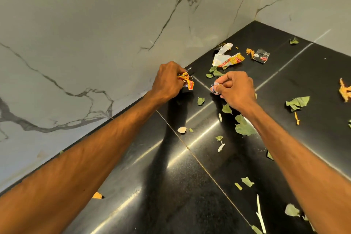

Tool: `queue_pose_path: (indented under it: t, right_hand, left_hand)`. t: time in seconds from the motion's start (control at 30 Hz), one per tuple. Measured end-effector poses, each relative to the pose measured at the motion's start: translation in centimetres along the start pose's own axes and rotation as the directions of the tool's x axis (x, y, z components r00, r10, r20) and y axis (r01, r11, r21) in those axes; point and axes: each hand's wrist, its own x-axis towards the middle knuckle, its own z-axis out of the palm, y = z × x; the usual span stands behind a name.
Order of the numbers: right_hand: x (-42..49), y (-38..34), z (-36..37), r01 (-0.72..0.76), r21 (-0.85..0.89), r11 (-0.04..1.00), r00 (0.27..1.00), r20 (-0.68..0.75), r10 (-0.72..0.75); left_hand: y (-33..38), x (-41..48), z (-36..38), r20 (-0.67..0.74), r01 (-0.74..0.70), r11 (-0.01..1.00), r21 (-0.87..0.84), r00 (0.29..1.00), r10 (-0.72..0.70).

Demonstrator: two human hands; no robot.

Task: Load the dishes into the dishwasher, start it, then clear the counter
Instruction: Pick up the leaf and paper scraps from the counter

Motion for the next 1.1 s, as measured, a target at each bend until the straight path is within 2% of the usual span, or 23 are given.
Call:
queue_pose_path:
  t: [0.27,0.4,0.57,0.73,0.9,0.97,1.1]
  right_hand:
    - [1.2,1.1,-1.1,0.014,0.051,0.999,0.995,-0.095,-0.009]
    - [1.8,1.6,-2.3,0.024,0.029,0.999,0.990,-0.140,-0.020]
    - [4.2,1.6,-3.8,0.083,-0.118,0.990,0.980,-0.173,-0.103]
    - [6.9,1.6,-5.6,0.058,-0.167,0.984,0.968,-0.231,-0.097]
    - [9.0,2.0,-8.4,-0.069,-0.114,0.991,0.921,-0.389,0.020]
    - [9.8,2.2,-8.8,-0.081,-0.147,0.986,0.938,-0.346,0.025]
    - [10.8,2.7,-8.1,-0.067,-0.284,0.957,0.988,-0.153,0.023]
  left_hand:
    - [0.8,3.8,2.1,0.196,-0.021,0.986,0.168,0.980,-0.012]
    - [0.7,4.4,2.2,0.177,-0.051,0.972,0.230,0.984,0.009]
    - [0.2,4.0,2.7,0.154,-0.102,0.963,0.248,0.986,0.065]
    - [0.1,3.8,3.2,0.164,-0.147,0.960,0.237,0.980,0.110]
    - [0.2,4.5,2.9,0.179,-0.043,0.968,0.247,0.984,-0.002]
    - [0.5,4.6,2.9,0.185,-0.023,0.970,0.243,0.982,-0.024]
    - [1.4,4.8,3.0,0.200,-0.032,0.950,0.311,0.979,-0.033]
